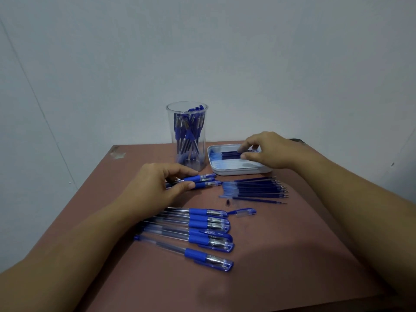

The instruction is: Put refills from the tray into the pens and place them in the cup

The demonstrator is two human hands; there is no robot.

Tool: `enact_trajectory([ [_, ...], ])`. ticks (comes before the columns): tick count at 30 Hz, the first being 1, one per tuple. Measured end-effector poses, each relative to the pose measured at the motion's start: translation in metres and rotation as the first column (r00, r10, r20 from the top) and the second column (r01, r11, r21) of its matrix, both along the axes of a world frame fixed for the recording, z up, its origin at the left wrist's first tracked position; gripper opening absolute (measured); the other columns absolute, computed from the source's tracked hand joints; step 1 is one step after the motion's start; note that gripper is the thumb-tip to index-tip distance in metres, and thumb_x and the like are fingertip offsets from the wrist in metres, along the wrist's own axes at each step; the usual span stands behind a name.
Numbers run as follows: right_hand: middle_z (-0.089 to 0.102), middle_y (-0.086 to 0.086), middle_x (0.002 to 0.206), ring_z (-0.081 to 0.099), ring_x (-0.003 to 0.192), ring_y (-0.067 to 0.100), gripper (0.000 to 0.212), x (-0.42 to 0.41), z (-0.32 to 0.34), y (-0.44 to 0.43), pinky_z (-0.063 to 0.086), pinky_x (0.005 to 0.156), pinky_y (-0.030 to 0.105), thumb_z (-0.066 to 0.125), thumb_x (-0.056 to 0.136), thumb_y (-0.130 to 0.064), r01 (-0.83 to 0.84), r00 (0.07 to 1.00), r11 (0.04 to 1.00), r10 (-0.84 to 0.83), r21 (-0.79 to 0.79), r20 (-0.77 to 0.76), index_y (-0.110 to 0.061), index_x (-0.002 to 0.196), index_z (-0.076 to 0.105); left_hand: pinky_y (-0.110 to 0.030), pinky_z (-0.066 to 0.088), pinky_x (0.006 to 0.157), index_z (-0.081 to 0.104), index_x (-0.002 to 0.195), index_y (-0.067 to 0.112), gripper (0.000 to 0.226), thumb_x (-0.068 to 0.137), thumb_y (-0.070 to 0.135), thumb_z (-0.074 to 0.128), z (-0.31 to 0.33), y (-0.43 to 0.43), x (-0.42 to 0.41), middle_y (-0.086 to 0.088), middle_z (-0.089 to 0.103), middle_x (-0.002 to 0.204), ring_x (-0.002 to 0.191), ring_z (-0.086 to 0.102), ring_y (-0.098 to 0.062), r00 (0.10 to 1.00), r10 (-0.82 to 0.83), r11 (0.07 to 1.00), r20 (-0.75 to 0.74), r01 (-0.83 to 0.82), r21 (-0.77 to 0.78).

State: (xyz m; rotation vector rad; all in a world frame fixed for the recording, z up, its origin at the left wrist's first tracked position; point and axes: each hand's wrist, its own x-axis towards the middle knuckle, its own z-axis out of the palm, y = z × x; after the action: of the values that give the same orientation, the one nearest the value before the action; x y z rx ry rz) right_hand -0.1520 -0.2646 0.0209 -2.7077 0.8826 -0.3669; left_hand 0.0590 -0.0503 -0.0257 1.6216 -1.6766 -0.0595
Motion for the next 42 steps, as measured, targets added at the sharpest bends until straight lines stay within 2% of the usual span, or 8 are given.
enact_trajectory([
  [6, 0.06, -0.009, 0.114, 0.053, 0.1, 0.009, 0.028, 0.018, -0.007, -0.018, 0.037, 0.084, 0.024, 0.065, 0.092, -0.029, 0.018, 0.997, 0.997, -0.013, 0.069, -0.072, -0.028, 0.12, 0.067, -0.014, 0.049, 0.071, 0.068, 0.098, 0.052, 0.026, 0.083, 0.031, 0.075, -0.002, 0.0, 0.003, 0.029, 0.07, 0.089, 0.084, 0.066, -0.001, 1.0, 0.003, 1.0, 0.011, -0.003, 0.019],
  [13, 0.061, -0.015, 0.1, 0.054, 0.086, -0.003, 0.027, 0.02, -0.013, -0.027, 0.037, 0.068, 0.011, 0.071, 0.087, -0.026, 0.002, 0.999, 0.994, 0.003, 0.109, -0.046, -0.028, 0.114, 0.068, -0.008, 0.045, 0.07, 0.07, 0.101, 0.049, 0.025, 0.082, 0.032, 0.075, -0.002, -0.002, 0.003, 0.031, 0.069, 0.088, 0.084, 0.064, 0.003, 1.0, 0.006, 1.0, 0.024, -0.007, 0.025],
  [17, 0.064, -0.014, 0.095, 0.056, 0.085, -0.001, 0.016, 0.024, -0.016, -0.03, 0.04, 0.069, 0.016, 0.071, 0.087, -0.027, 0.006, 0.998, 0.996, -0.001, 0.087, -0.061, -0.028, 0.103, 0.073, -0.007, 0.043, 0.069, 0.072, 0.103, 0.045, 0.024, 0.083, 0.033, 0.075, -0.003, -0.002, 0.003, 0.029, 0.069, 0.086, 0.082, 0.063, 0.004, 1.0, 0.009, 1.0, 0.028, -0.009, 0.024],
  [23, 0.064, -0.009, 0.09, 0.058, 0.082, 0.004, 0.005, 0.025, -0.014, -0.022, 0.041, 0.064, 0.019, 0.066, 0.091, -0.027, 0.005, 0.995, 0.998, 0.002, 0.062, -0.104, -0.024, 0.094, 0.069, -0.007, 0.043, 0.069, 0.065, 0.095, 0.056, 0.03, 0.083, 0.031, 0.075, 0.001, -0.002, 0.002, 0.029, 0.07, 0.086, 0.083, 0.064, 0.003, 1.0, 0.005, 1.0, 0.028, -0.005, 0.018],
  [28, 0.067, -0.005, 0.091, 0.063, 0.087, 0.014, 0.001, 0.01, 0.015, 0.006, 0.051, 0.079, 0.03, 0.064, 0.092, -0.029, -0.052, 0.997, 0.999, 0.051, 0.013, 0.053, -0.03, 0.092, 0.064, -0.008, 0.044, 0.069, 0.071, 0.1, 0.047, 0.023, 0.083, 0.032, 0.075, -0.002, -0.003, 0.004, 0.027, 0.071, 0.086, 0.082, 0.064, 0.004, 0.999, 0.028, 0.999, 0.024, -0.029, 0.027],
  [32, 0.064, -0.012, 0.082, 0.058, 0.074, -0.002, 0.006, -0.009, 0.034, 0.049, 0.044, 0.067, 0.01, 0.067, 0.09, -0.027, -0.161, 0.977, 0.986, 0.155, 0.032, 0.147, -0.033, 0.092, 0.066, -0.008, 0.045, 0.069, 0.073, 0.103, 0.041, 0.024, 0.083, 0.029, 0.075, -0.002, -0.003, 0.006, 0.03, 0.069, 0.086, 0.083, 0.064, 0.004, 0.999, 0.031, 1.0, 0.019, -0.031, 0.0],
  [39, 0.067, -0.008, 0.083, 0.056, 0.082, 0.001, 0.009, -0.031, 0.011, 0.085, 0.04, 0.066, 0.004, 0.072, 0.085, -0.019, -0.164, 0.939, 0.986, 0.144, 0.037, 0.311, -0.026, 0.088, 0.069, -0.006, 0.045, 0.07, 0.063, 0.096, 0.055, 0.031, 0.082, 0.03, 0.075, 0.001, -0.002, 0.002, 0.04, 0.064, 0.083, 0.085, 0.064, 0.002, 1.0, 0.014, 0.999, 0.01, -0.014, -0.045],
  [42, 0.069, -0.003, 0.082, 0.058, 0.076, 0.005, 0.017, -0.029, -0.005, 0.079, 0.046, 0.068, 0.017, 0.074, 0.083, -0.017, -0.184, 0.927, 0.982, 0.159, 0.043, 0.339, -0.032, 0.085, 0.066, -0.007, 0.046, 0.07, 0.062, 0.095, 0.056, 0.032, 0.081, 0.029, 0.076, 0.002, -0.002, 0.001, 0.043, 0.063, 0.088, 0.084, 0.065, 0.002, 1.0, 0.004, 0.998, -0.007, -0.004, -0.059],
])
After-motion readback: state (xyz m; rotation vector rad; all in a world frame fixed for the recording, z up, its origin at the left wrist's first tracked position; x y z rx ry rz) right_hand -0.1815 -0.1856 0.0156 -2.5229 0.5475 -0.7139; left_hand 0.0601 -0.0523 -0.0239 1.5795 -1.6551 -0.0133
